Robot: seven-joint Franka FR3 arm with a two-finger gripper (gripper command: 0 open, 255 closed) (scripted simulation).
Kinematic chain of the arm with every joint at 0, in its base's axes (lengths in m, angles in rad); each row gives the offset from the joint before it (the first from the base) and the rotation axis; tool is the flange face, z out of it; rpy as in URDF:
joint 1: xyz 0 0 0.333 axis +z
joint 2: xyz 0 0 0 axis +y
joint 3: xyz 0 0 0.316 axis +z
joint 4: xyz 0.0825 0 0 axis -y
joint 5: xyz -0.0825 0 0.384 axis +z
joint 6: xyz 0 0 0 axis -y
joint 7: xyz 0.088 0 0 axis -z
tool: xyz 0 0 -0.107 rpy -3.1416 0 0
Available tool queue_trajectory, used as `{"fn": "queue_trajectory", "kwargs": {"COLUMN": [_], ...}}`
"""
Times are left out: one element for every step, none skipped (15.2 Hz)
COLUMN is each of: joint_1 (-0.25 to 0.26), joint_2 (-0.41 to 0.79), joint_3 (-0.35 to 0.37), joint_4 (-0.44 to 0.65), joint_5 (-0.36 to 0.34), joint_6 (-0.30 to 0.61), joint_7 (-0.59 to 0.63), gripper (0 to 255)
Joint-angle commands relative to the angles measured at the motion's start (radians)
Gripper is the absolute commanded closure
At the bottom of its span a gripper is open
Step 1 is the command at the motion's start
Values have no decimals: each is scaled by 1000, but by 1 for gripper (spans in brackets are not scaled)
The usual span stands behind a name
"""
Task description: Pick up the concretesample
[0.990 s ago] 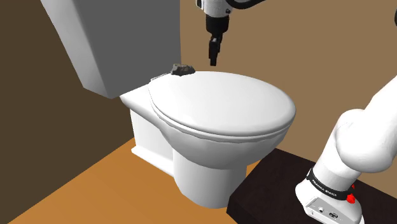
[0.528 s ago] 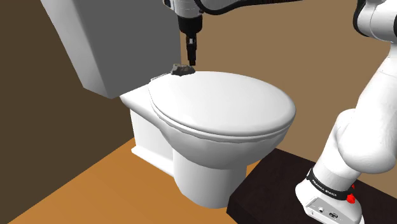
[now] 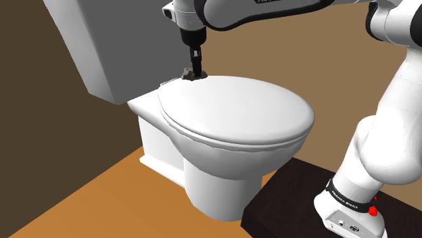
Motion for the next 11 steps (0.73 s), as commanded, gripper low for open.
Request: {"fn": "queue_trajectory", "kwargs": {"joint_1": [-2, -2, -2, -2, -2, -2, -2, -2, -2, -2, -2], "joint_2": [-4, -4, -4, -5, -5, -5, -5, -5, -5, -5, -5], "joint_3": [-2, -2, -2, -2, -2, -2, -2, -2, -2, -2, -2], "joint_4": [-37, -38, -38, -37, -39, -39, -39, -38, -39, -39, -39], "joint_5": [-1, -1, -1, -1, -1, -1, -1, -1, -1, -1, -1], "joint_6": [32, 32, 32, 31, 32, 32, 32, 32, 32, 32, 32], "joint_7": [12, 12, 12, 13, 13, 13, 13, 13, 13, 13, 13], "gripper": [0, 0, 0, 255, 255, 255, 255, 255, 255, 255, 255]}}
